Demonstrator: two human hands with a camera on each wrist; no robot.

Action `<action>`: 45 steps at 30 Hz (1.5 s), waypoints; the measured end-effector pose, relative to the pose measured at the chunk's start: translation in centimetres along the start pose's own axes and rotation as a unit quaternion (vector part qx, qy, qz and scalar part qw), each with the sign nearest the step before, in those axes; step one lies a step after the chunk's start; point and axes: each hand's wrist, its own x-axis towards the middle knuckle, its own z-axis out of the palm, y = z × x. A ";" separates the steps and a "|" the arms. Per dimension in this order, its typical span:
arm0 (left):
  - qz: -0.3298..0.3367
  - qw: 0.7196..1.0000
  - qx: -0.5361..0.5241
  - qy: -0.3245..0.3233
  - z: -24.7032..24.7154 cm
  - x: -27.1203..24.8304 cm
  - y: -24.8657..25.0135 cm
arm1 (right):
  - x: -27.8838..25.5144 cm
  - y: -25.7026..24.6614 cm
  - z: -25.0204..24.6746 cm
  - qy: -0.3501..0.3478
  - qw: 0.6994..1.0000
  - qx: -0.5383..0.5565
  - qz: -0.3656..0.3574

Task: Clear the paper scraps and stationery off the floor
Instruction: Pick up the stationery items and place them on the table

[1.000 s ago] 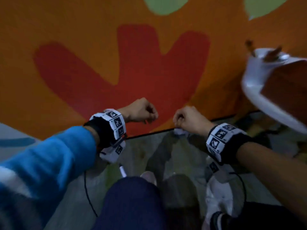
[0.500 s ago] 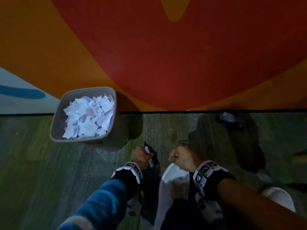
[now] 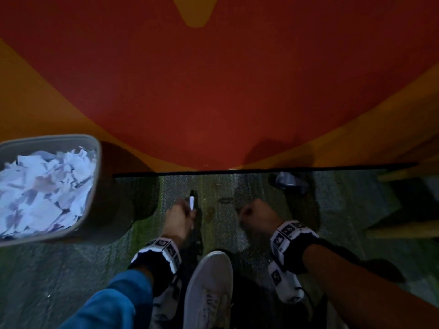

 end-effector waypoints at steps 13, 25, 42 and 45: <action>0.166 0.977 -0.113 -0.076 4.4 1.0 7.6 | 5.5 11.0 -8.2 0.169 0.971 -0.113 0.122; 0.165 0.978 -0.130 0.006 2.2 0.1 11.3 | 4.5 11.8 -9.0 0.093 0.986 -0.041 0.130; 0.396 0.910 -0.121 0.003 -8.2 -15.7 34.5 | -23.1 3.8 -30.6 0.187 0.980 -0.054 0.044; 0.439 0.891 -0.110 0.012 -9.1 -19.5 39.2 | -29.3 2.3 -32.3 0.221 0.975 -0.020 0.013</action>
